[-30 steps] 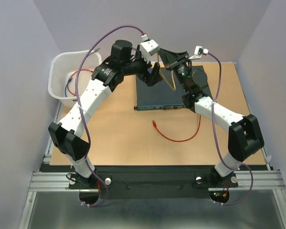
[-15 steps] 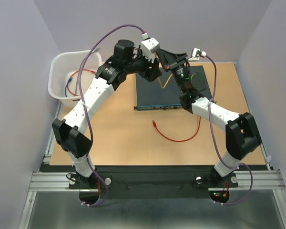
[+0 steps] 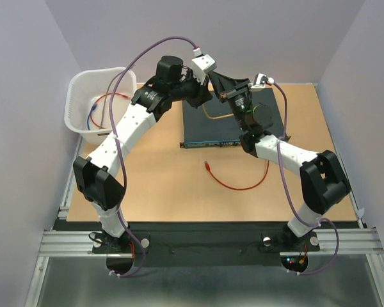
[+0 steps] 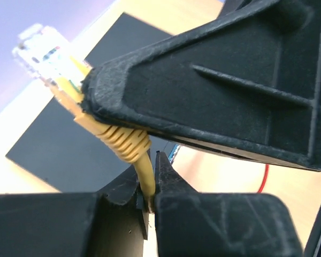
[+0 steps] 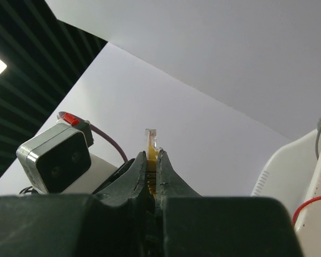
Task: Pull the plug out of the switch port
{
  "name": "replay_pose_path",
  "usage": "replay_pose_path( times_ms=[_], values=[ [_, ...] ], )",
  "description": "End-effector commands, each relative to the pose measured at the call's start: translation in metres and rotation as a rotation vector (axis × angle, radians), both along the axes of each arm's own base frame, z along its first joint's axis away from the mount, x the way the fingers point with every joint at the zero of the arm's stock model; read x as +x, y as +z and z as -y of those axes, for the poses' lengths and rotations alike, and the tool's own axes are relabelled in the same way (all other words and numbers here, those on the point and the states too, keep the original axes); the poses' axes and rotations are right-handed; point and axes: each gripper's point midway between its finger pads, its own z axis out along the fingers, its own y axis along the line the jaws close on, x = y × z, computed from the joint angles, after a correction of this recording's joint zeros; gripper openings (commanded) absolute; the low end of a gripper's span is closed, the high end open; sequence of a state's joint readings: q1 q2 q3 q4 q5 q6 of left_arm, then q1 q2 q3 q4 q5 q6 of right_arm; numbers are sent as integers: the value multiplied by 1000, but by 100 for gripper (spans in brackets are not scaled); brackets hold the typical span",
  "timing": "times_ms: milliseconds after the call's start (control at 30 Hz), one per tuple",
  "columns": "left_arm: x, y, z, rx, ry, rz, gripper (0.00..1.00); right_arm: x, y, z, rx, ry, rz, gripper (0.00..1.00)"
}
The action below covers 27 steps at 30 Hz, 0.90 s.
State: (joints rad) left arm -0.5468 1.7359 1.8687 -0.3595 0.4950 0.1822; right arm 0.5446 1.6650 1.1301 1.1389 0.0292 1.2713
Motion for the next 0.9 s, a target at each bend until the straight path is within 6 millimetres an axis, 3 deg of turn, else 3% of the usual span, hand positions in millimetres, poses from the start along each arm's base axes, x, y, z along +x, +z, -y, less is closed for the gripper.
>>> replay_pose_path(
  times_ms=[0, 33, 67, 100, 200, 233, 333, 367, 500, 567, 633, 700, 733, 767, 800, 867],
  values=[
    [27, 33, -47, -1, 179, 131, 0, -10, 10, 11, 1, -62, 56, 22],
    [37, 41, -64, 5, 249, 165, 0, -11, 9, 15, -34, -103, 64, 39],
    [45, 45, -78, 11, 299, 185, 0, -7, 2, 15, -71, -126, 43, 66],
    [61, 50, -109, 29, 378, 211, 0, -6, -2, 17, -98, -146, 32, 74],
    [84, 73, -174, 34, 553, 271, 0, -11, -2, 28, -181, -220, 42, 98],
    [94, 80, -215, 35, 642, 283, 0, -13, -3, 29, -202, -228, 43, 100],
    [91, 110, -270, 26, 748, 345, 0, -22, -5, 30, -270, -243, 74, 100],
    [86, 122, -298, 32, 799, 375, 0, -23, -7, 30, -293, -250, 78, 100],
    [71, 132, -364, 104, 940, 428, 0, -23, -21, 33, -350, -269, 46, 100],
    [68, 117, -385, 136, 986, 415, 0, -21, -32, 38, -374, -293, 21, 100],
    [71, 82, -402, 205, 1018, 361, 0, -20, -39, 41, -399, -306, 5, 100],
    [75, 53, -408, 249, 1020, 323, 0, -20, -44, 45, -429, -332, -8, 100],
    [77, 24, -410, 282, 1004, 273, 0, -17, -56, 44, -471, -333, -45, 100],
    [82, 9, -410, 289, 994, 257, 0, -15, -57, 47, -503, -354, -55, 100],
    [84, -15, -408, 306, 972, 218, 0, -10, -76, 47, -572, -353, -118, 100],
    [93, -45, -410, 319, 963, 176, 0, -3, -100, 54, -689, -377, -211, 100]
  ],
)
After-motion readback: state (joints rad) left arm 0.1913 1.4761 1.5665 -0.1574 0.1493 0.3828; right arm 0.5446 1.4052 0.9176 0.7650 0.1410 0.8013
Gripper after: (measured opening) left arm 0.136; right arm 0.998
